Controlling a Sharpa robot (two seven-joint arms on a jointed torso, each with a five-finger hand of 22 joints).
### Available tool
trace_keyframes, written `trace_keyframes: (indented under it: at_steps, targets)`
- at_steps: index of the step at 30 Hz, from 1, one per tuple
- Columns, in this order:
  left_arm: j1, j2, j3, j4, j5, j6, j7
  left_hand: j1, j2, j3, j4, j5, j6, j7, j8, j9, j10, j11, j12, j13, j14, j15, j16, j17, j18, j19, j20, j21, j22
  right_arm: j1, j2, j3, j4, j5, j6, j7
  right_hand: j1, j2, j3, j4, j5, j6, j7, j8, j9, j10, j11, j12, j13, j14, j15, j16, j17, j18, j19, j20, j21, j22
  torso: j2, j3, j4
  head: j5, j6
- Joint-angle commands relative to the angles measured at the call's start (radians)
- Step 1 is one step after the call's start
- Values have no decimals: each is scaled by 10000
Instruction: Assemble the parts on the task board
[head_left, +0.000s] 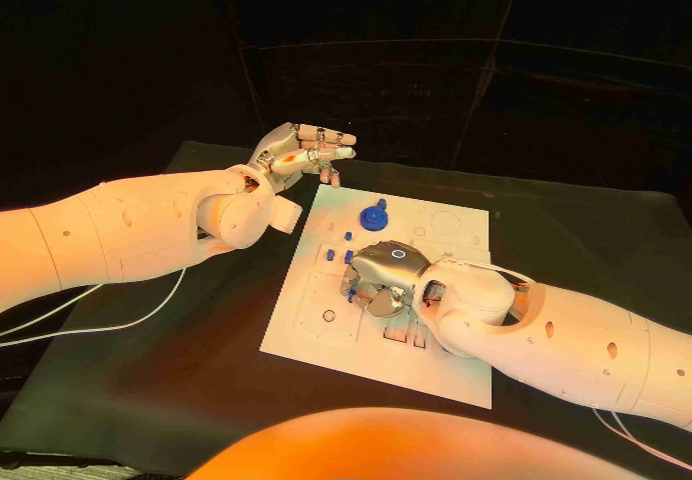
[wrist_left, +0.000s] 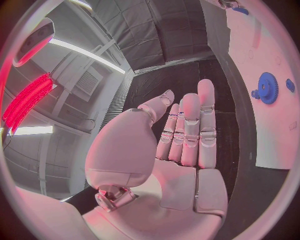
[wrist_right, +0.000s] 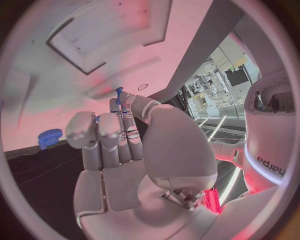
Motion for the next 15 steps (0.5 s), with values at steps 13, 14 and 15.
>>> trace_keyframes:
  at_steps: [13, 14, 15]
  targets:
    - [19, 39, 8, -40, 39, 136, -3, 46, 40, -45, 5, -25, -80, -4, 11, -14, -75, 22, 50, -13, -88, -15, 40, -9, 129, -28, 7, -70, -17, -24, -36, -54, 30, 49, 167, 128, -525, -233, -484, 87, 192, -451, 115, -83, -30, -577, 65, -275, -78, 39, 172, -212, -263, -137, -211, 127, -128, -361, 3, -1, 1, -1, -14]
    - [19, 39, 8, -42, 39, 137, -5, 46, 40, -45, 5, -25, -80, -4, 11, -14, -75, 22, 50, -13, -88, -15, 40, -9, 129, -28, 7, -70, -17, -24, -37, -54, 26, 60, 167, 129, -571, -265, -534, 99, 210, -500, 126, -78, -29, -627, 88, -304, -76, 29, 184, -241, -297, -131, -229, 144, -147, -394, 3, -1, 1, -1, -14]
    - [19, 39, 8, -43, 39, 138, -7, 46, 40, -45, 5, -25, -80, -4, 11, -14, -75, 22, 50, -13, -88, -15, 40, -9, 129, -28, 7, -70, -17, -24, -38, -54, 24, 69, 169, 126, -602, -285, -573, 108, 225, -526, 132, -72, -26, -652, 98, -318, -73, 24, 192, -252, -310, -127, -240, 155, -159, -412, 2, -2, 3, -4, -16]
